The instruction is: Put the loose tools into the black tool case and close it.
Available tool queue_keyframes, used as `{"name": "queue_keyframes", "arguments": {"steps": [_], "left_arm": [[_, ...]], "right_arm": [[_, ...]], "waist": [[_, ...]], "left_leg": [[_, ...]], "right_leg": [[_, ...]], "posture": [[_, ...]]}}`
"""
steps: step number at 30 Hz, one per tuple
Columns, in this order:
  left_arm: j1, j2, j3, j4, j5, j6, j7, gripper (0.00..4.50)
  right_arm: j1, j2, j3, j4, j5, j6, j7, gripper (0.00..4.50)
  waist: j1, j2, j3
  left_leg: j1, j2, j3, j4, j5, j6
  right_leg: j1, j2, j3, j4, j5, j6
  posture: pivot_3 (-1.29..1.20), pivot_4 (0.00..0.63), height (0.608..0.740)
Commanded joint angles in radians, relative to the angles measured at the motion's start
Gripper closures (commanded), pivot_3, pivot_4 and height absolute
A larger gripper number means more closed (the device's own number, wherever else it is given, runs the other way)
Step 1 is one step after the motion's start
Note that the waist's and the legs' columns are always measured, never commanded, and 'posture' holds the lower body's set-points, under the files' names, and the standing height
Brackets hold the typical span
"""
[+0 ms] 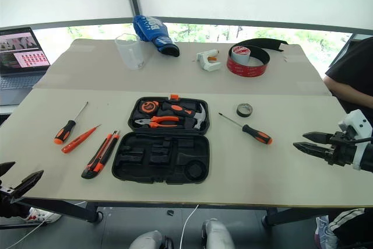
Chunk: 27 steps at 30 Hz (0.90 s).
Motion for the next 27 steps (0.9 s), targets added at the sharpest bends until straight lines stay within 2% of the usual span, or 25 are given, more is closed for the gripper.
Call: {"name": "queue_keyframes", "arguments": {"steps": [1, 6, 9, 13, 19, 22, 24, 27], "left_arm": [[-0.004, 0.017, 0.011, -0.026, -0.001, 0.001, 0.005, 0.00], [-0.077, 0.031, 0.001, -0.099, -0.063, 0.132, 0.056, 0.00], [-0.160, 0.071, -0.027, -0.126, -0.099, 0.248, 0.085, 0.00], [-0.287, 0.130, -0.098, -0.068, -0.084, 0.339, 0.127, 0.00], [-0.603, 0.202, -0.349, 0.232, 0.030, 0.381, 0.158, 0.00], [-0.735, 0.208, -0.464, 0.399, 0.109, 0.327, 0.147, 0.00], [-0.816, 0.202, -0.519, 0.516, 0.154, 0.288, 0.144, 0.00], [-0.914, 0.188, -0.578, 0.682, 0.205, 0.230, 0.136, 0.00]], "right_arm": [[-0.005, -0.007, -0.041, -0.016, 0.011, -0.023, -0.005, 1.20], [-0.025, -0.007, -0.048, -0.035, 0.019, -0.032, -0.020, 1.20], [-0.043, -0.005, -0.053, -0.138, 0.069, 0.025, -0.021, 1.20], [-0.049, -0.005, -0.039, -0.311, 0.134, 0.121, -0.022, 1.20], [-0.114, 0.027, 0.065, -0.597, 0.212, 0.224, -0.049, 1.20], [-0.174, 0.069, 0.122, -0.672, 0.224, 0.250, -0.094, 1.20], [-0.200, 0.093, 0.148, -0.709, 0.233, 0.268, -0.111, 1.20], [-0.216, 0.122, 0.174, -0.752, 0.237, 0.286, -0.134, 1.20]], "waist": [[0.000, 0.000, 0.000], [0.001, 0.000, 0.000], [0.004, 0.000, 0.000], [0.001, 0.000, 0.000], [0.001, 0.001, 0.000], [0.001, 0.000, 0.000], [0.001, 0.000, 0.000], [0.003, 0.000, 0.000]], "left_leg": [[0.000, 0.000, 0.000, 0.000, 0.000, 0.000], [0.000, 0.000, 0.000, 0.000, 0.000, 0.000], [0.000, 0.000, 0.000, 0.000, 0.001, -0.001], [0.001, 0.000, -0.002, 0.000, 0.003, -0.005], [0.001, 0.000, -0.002, -0.001, 0.004, -0.007], [0.000, -0.001, -0.001, -0.001, 0.004, -0.007], [0.000, -0.001, -0.001, -0.001, 0.004, -0.007], [-0.002, -0.001, 0.000, 0.000, 0.004, -0.005]], "right_leg": [[0.000, 0.000, 0.000, 0.000, 0.000, 0.000], [0.000, 0.000, 0.000, 0.000, 0.000, 0.000], [0.000, 0.000, 0.000, 0.001, 0.001, 0.001], [0.000, 0.001, 0.000, 0.002, 0.001, -0.001], [0.000, 0.003, -0.001, 0.003, 0.001, -0.002], [0.000, 0.003, -0.002, 0.003, 0.002, -0.003], [0.000, 0.003, -0.004, 0.003, 0.005, -0.009], [-0.002, 0.003, -0.009, 0.002, 0.006, -0.010]], "posture": [[0.00, 0.150, 0.730], [0.00, 0.150, 0.730], [0.00, 0.150, 0.730], [0.00, 0.150, 0.730], [0.00, 0.150, 0.730], [0.00, 0.150, 0.730], [0.00, 0.150, 0.730], [0.00, 0.150, 0.730]]}}
